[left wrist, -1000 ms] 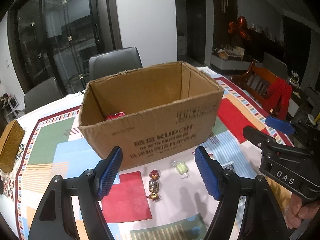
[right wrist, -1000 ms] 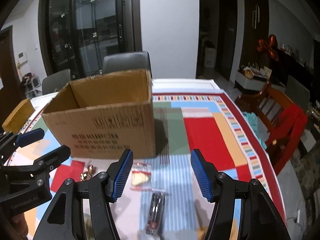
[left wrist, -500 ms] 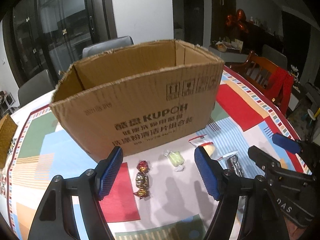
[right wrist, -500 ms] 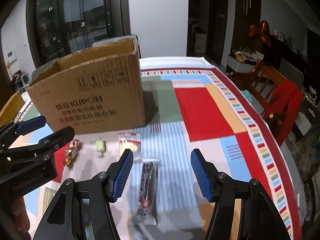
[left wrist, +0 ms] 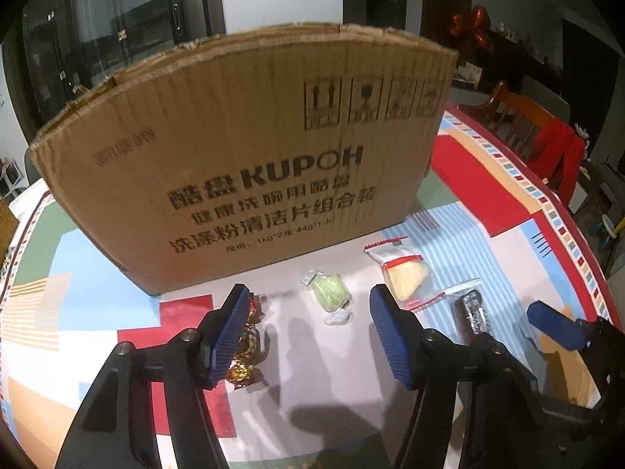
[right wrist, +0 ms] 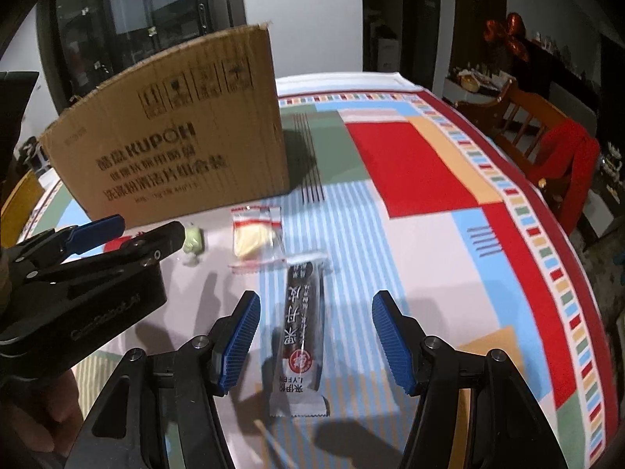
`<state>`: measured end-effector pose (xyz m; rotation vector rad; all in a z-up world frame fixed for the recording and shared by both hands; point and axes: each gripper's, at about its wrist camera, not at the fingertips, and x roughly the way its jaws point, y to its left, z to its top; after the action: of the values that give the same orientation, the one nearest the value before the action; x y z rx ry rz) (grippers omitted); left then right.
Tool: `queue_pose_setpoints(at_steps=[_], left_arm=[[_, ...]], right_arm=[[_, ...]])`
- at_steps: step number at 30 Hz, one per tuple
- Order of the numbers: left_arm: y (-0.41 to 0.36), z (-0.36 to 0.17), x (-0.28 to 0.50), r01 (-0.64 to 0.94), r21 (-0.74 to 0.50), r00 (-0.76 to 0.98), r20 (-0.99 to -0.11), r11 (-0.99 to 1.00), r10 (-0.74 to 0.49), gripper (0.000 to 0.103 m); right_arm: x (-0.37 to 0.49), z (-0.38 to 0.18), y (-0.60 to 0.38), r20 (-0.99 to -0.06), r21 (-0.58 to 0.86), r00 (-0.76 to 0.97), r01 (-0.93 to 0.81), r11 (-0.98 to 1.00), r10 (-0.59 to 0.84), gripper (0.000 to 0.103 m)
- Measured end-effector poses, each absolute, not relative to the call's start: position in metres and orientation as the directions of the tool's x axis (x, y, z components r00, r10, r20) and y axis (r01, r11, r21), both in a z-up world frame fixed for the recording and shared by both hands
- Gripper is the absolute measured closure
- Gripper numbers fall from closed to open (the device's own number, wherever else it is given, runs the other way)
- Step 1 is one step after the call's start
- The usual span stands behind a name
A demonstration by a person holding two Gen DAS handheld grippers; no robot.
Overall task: Organize snacks
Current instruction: 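Withdraw both tools from the box toward the remaining snacks, then close the right tool on the dark stick snack while the left tool grasps the green candy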
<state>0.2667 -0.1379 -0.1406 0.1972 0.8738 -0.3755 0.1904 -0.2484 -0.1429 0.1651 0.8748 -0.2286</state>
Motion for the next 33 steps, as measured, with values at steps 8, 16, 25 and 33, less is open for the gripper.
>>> queue_pose_setpoints(at_steps=[8, 16, 25, 33], left_arm=[[-0.146, -0.159, 0.277, 0.396, 0.004, 0.550, -0.802, 0.918, -0.233, 0.049], [-0.147, -0.171, 0.285, 0.394, 0.010, 0.543, -0.809, 0.919, -0.224, 0.059], [-0.147, -0.170, 0.287, 0.407, -0.010, 0.545, -0.800, 0.913, -0.252, 0.084], [-0.146, -0.170, 0.283, 0.401, -0.005, 0.565, -0.786, 0.916, -0.251, 0.084]], right_arm=[[0.196, -0.158, -0.250, -0.803, 0.043, 0.578, 0.299, 0.953, -0.145, 0.047], [0.199, -0.161, -0.256, -0.803, 0.015, 0.569, 0.318, 0.948, -0.178, 0.071], [0.205, -0.162, -0.264, -0.795, 0.038, 0.583, 0.321, 0.946, -0.166, 0.082], [0.206, -0.160, -0.264, -0.795, 0.045, 0.587, 0.313, 0.949, -0.156, 0.084]])
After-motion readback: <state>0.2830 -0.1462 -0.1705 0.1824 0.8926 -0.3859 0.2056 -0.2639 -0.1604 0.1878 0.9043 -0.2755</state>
